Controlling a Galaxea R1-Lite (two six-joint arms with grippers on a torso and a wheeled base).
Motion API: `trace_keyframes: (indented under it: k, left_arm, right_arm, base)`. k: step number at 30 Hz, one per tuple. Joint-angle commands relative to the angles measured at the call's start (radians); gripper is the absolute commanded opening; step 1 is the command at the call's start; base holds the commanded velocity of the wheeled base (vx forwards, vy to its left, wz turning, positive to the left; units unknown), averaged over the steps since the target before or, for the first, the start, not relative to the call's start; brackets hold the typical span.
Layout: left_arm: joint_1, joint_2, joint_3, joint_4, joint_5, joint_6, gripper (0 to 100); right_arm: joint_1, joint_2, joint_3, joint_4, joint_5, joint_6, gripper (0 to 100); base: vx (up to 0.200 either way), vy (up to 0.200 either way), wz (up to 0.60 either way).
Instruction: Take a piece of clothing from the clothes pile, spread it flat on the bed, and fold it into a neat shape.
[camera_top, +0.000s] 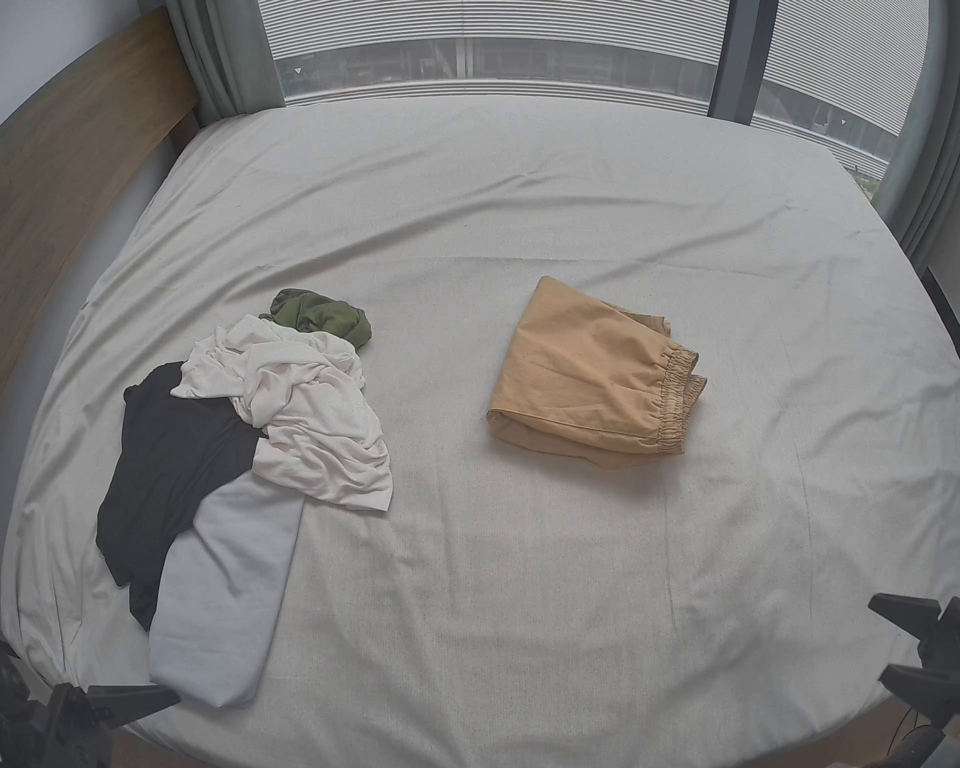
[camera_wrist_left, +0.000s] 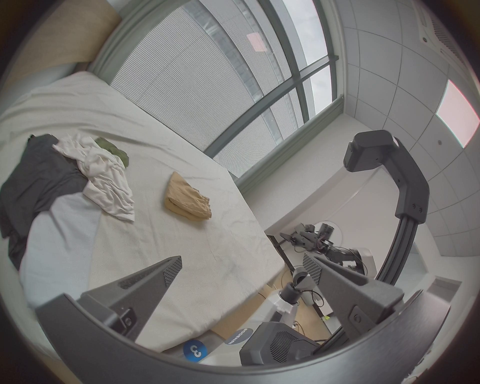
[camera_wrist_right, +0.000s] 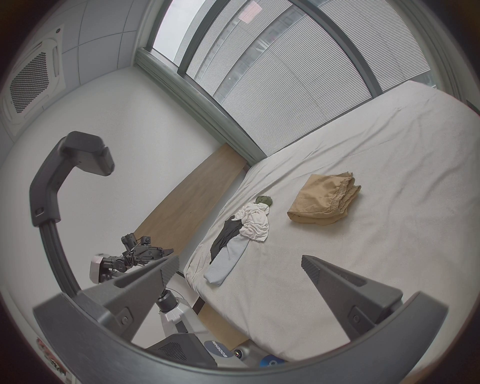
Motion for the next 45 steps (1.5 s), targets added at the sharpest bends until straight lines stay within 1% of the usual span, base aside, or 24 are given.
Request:
trace_keyframes:
  k: [1, 4, 5, 7, 10, 11, 14, 15, 16, 18, 19, 20, 21, 22, 23, 24, 25, 27, 32, 34, 36, 37, 39, 45]
  left_arm:
    - [0.186, -0.298, -0.042, 0.156, -0.012, 0.006, 100]
    - [0.189, -0.298, -0.042, 0.158, -0.007, 0.011, 100]
    - [0.217, -0.296, -0.038, 0.168, 0.003, 0.02, 100]
    - [0.244, -0.296, -0.042, 0.176, -0.001, 0.038, 100]
    - [0.284, -0.296, -0.039, 0.181, 0.006, 0.057, 100]
    - [0.286, -0.296, -0.036, 0.181, 0.008, 0.06, 100]
    - [0.287, -0.296, 0.025, 0.178, 0.066, 0.149, 100]
    - [0.287, -0.296, 0.053, 0.175, 0.098, 0.201, 100]
    - [0.287, -0.298, 0.061, 0.195, 0.151, 0.282, 100]
    - [0.287, -0.298, 0.061, 0.239, 0.232, 0.345, 100]
    - [0.287, -0.298, 0.061, 0.239, 0.232, 0.345, 100]
    - [0.287, -0.298, 0.061, 0.264, 0.286, 0.351, 100]
    - [0.297, -0.296, 0.061, 0.274, 0.356, 0.35, 100]
    - [0.3, -0.296, 0.061, 0.274, 0.364, 0.35, 100]
    - [0.332, -0.298, 0.061, 0.274, 0.402, 0.351, 100]
    - [0.352, -0.301, 0.061, 0.274, 0.41, 0.359, 100]
    - [0.398, -0.322, 0.061, 0.28, 0.404, 0.366, 100]
    - [0.43, -0.362, 0.061, 0.28, 0.391, 0.396, 100]
    - [0.418, -0.37, 0.061, 0.28, 0.398, 0.416, 100]
    - [0.418, -0.37, 0.061, 0.28, 0.421, 0.432, 100]
    - [0.419, -0.37, 0.059, 0.29, 0.488, 0.462, 100]
    - [0.421, -0.37, 0.061, 0.308, 0.526, 0.477, 100]
    - [0.418, -0.367, 0.056, 0.369, 0.548, 0.486, 100]
    - [0.419, -0.365, 0.061, 0.342, 0.522, 0.506, 100]
  right_arm:
    - [-0.098, -0.353, -0.045, 0.167, 0.003, -0.002, 100]
    - [-0.115, -0.372, -0.036, 0.18, 0.006, -0.002, 100]
    - [-0.146, -0.396, 0.021, 0.183, 0.005, -0.023, 100]
    - [-0.181, -0.43, 0.044, 0.19, 0.005, -0.036, 100]
    - [-0.187, -0.442, 0.076, 0.194, -0.006, -0.106, 100]
    - [-0.187, -0.442, 0.079, 0.194, -0.012, -0.112, 100]
    - [-0.187, -0.442, 0.107, 0.207, -0.138, -0.16, 100]
    - [-0.186, -0.444, 0.107, 0.218, -0.198, -0.201, 100]
    - [-0.184, -0.449, 0.107, 0.25, -0.272, -0.26, 100]
    - [-0.181, -0.452, 0.107, 0.307, -0.405, -0.339, 100]
    - [-0.181, -0.452, 0.107, 0.307, -0.405, -0.339, 100]
    - [-0.181, -0.452, 0.105, 0.322, -0.503, -0.388, 100]
    - [-0.181, -0.452, 0.096, 0.339, -0.634, -0.431, 100]
    - [-0.181, -0.452, 0.095, 0.345, -0.658, -0.436, 100]
    - [-0.182, -0.45, 0.082, 0.378, -0.719, -0.444, 100]
    - [-0.182, -0.45, 0.079, 0.382, -0.739, -0.447, 100]
    - [-0.182, -0.45, 0.076, 0.388, -0.778, -0.45, 100]
    - [-0.182, -0.45, 0.076, 0.388, -0.798, -0.456, 100]
    - [-0.182, -0.45, 0.082, 0.375, -0.795, -0.437, 100]
    - [-0.182, -0.45, 0.082, 0.376, -0.795, -0.442, 100]
    - [-0.182, -0.45, 0.082, 0.373, -0.793, -0.448, 100]
    - [-0.182, -0.45, 0.084, 0.37, -0.793, -0.45, 100]
    - [-0.182, -0.453, 0.105, 0.322, -0.787, -0.442, 100]
    - [-0.182, -0.455, 0.107, 0.327, -0.752, -0.41, 100]
  base:
    - [0.0, 0.0, 0.0]
    - [0.0, 0.0, 0.0]
    - [0.0, 0.0, 0.0]
    - [0.0, 0.0, 0.0]
    - [0.0, 0.0, 0.0]
    - [0.0, 0.0, 0.0]
    - [0.0, 0.0, 0.0]
    - [0.0, 0.0, 0.0]
    - [0.0, 0.0, 0.0]
    - [0.0, 0.0, 0.0]
    - [0.0, 0.0, 0.0]
    - [0.0, 0.0, 0.0]
    - [0.0, 0.0, 0.0]
    - [0.0, 0.0, 0.0]
    - [0.0, 0.0, 0.0]
    - [0.0, 0.0, 0.0]
    - [0.0, 0.0, 0.0]
    - [0.0, 0.0, 0.0]
    - [0.0, 0.0, 0.0]
    - [0.0, 0.0, 0.0]
    - [0.0, 0.0, 0.0]
    - [0.0, 0.0, 0.0]
    - [0.0, 0.0, 0.0]
    - [0.0, 0.0, 0.0]
